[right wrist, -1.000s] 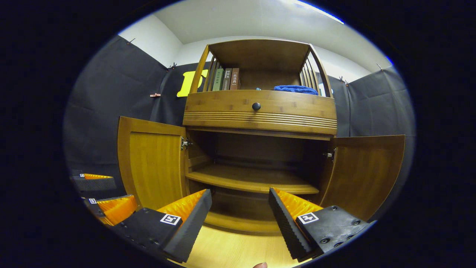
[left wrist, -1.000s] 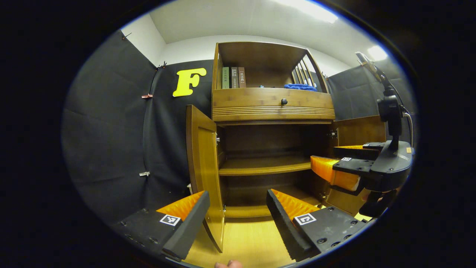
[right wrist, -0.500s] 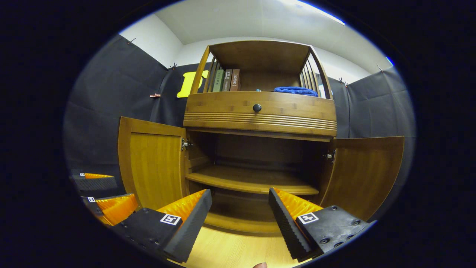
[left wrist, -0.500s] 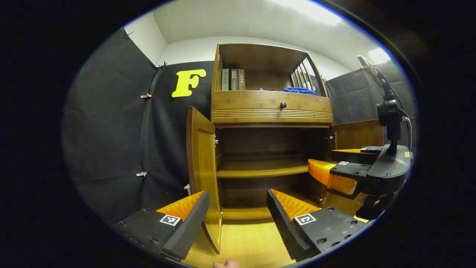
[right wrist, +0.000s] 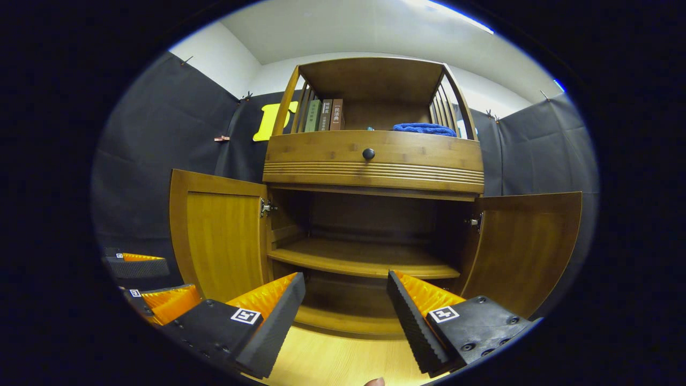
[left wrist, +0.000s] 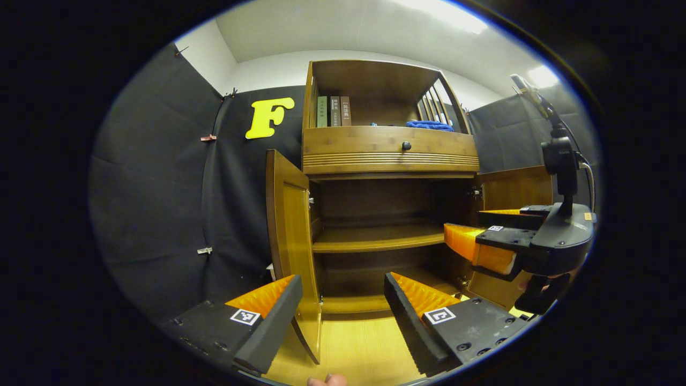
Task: Open the right door of the double-door shoe cabinet with the right hand, and open the left door with the left hand.
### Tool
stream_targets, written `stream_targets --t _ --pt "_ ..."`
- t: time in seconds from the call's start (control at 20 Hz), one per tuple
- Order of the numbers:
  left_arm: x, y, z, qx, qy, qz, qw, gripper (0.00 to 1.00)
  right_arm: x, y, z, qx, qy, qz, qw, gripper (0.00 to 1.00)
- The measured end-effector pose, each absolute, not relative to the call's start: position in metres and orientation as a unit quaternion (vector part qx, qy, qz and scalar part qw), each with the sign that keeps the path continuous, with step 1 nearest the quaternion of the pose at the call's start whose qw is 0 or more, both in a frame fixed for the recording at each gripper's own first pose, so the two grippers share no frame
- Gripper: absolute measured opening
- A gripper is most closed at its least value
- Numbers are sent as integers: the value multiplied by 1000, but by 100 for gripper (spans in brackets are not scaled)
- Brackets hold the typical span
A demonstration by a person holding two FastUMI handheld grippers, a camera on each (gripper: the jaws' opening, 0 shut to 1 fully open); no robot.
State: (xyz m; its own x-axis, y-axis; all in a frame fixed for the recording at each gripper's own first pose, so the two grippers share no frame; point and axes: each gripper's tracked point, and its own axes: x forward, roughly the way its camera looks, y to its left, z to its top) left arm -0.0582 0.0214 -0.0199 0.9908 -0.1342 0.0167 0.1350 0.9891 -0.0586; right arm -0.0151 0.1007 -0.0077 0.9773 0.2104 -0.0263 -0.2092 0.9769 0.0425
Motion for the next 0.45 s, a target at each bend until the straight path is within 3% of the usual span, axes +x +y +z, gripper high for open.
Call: stream_targets --t 0.45 --pt "-58 12 -19 -27 -7 -76 997 95 -16 95 -1 30 11 99 995 99"
